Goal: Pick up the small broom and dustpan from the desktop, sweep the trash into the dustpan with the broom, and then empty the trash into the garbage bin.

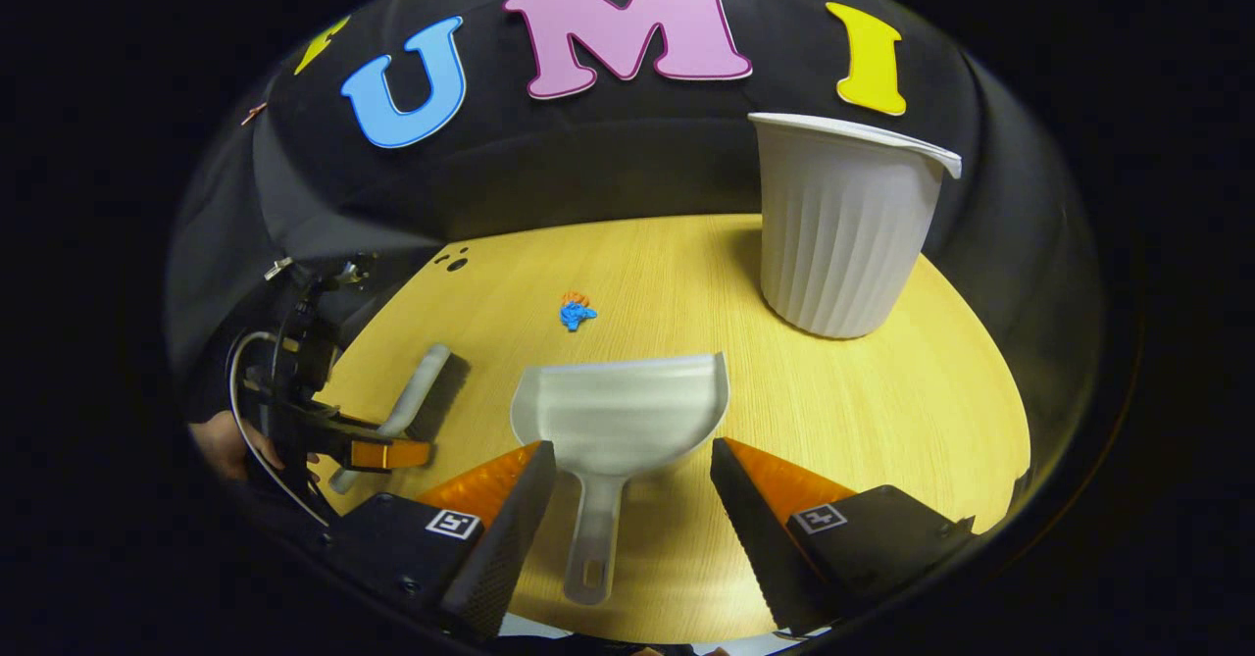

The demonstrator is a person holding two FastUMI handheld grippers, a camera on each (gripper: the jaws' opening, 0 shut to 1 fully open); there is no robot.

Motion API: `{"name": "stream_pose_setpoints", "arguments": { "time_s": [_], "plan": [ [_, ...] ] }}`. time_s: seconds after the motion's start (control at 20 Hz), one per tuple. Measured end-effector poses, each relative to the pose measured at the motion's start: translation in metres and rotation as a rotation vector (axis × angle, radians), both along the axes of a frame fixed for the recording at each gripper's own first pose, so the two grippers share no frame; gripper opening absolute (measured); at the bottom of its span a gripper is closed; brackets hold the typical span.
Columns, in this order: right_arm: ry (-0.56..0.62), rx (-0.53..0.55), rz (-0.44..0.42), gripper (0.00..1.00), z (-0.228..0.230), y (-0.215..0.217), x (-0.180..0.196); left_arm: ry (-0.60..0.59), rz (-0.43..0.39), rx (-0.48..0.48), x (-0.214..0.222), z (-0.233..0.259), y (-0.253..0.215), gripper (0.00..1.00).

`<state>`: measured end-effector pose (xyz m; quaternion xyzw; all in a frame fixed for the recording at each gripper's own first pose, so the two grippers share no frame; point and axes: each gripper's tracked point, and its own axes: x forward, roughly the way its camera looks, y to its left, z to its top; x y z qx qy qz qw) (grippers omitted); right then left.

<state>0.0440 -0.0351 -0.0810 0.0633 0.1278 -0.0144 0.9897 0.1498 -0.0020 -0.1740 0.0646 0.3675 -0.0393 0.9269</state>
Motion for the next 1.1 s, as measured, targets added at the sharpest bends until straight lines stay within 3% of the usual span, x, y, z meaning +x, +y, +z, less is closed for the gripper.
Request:
{"name": "stream_pose_setpoints", "arguments": {
  "time_s": [0.3, 0.55, 0.95, 1.1],
  "plan": [
    [0.051, 0.003, 0.037, 0.99, -0.011, 0.013, 0.001, 0.015, 0.004, -0.012, 0.012, -0.004, -0.006, 0.78],
    [0.088, 0.026, 0.043, 0.99, -0.020, 0.020, 0.000, -0.004, 0.028, -0.025, 0.013, -0.005, -0.008, 0.38],
    [0.179, 0.083, 0.019, 0.99, -0.040, 0.019, -0.003, -0.099, 0.016, -0.083, 0.007, 0.000, -0.011, 0.22],
    [0.208, 0.082, 0.012, 0.99, -0.047, 0.020, -0.004, -0.182, -0.001, -0.063, -0.001, 0.019, -0.010, 0.23]
  ]
}}
